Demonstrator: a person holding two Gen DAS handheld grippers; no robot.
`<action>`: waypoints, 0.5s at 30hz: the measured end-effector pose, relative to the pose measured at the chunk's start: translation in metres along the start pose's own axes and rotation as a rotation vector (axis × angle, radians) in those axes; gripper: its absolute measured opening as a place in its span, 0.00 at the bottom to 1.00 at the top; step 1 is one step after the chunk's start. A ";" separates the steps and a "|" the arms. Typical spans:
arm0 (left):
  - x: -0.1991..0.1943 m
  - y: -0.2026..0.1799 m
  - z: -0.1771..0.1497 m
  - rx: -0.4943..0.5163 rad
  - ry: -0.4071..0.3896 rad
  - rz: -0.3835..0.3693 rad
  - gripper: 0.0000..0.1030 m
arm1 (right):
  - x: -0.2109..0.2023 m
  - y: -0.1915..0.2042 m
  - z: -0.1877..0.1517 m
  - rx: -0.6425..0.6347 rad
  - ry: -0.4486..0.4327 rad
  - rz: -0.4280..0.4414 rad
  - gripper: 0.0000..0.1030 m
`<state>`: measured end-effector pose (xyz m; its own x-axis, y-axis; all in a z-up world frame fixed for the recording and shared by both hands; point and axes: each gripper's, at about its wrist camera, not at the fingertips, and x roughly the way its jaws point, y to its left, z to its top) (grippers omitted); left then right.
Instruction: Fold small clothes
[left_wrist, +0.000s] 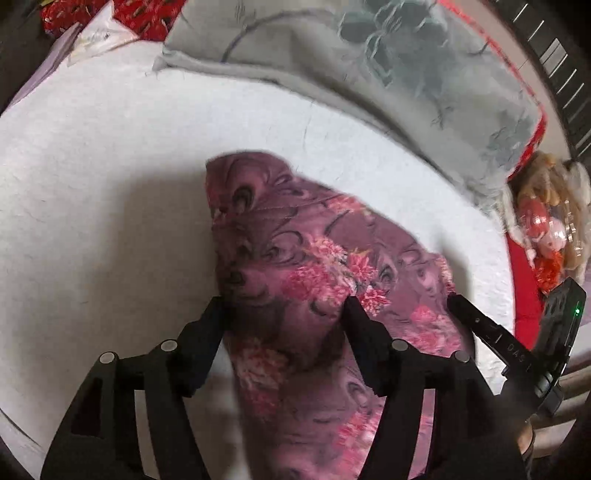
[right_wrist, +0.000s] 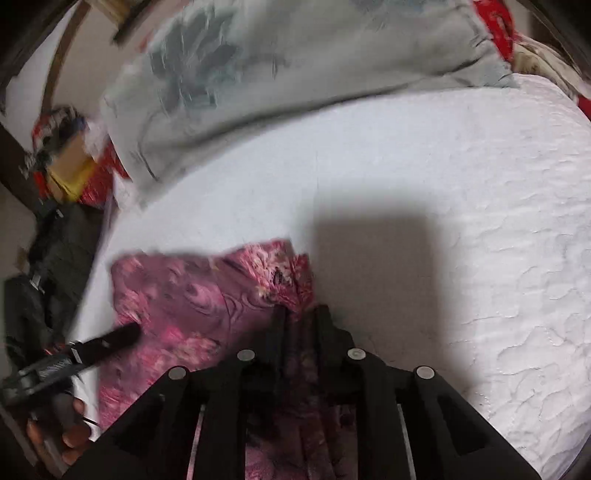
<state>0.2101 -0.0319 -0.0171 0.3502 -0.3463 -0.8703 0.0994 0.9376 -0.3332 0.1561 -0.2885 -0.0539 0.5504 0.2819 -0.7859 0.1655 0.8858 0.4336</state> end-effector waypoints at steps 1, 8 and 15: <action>-0.010 0.000 -0.004 0.002 -0.020 -0.005 0.61 | -0.009 0.002 0.000 0.005 -0.015 -0.012 0.27; -0.003 -0.015 -0.047 0.099 -0.019 0.091 0.65 | -0.043 0.028 -0.034 -0.195 -0.019 0.094 0.21; -0.048 -0.018 -0.058 0.097 -0.069 0.090 0.63 | -0.067 0.049 -0.052 -0.322 -0.021 0.041 0.26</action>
<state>0.1372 -0.0344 0.0095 0.4242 -0.2613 -0.8671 0.1529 0.9644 -0.2158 0.0849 -0.2446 -0.0026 0.5688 0.3152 -0.7597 -0.1227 0.9458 0.3006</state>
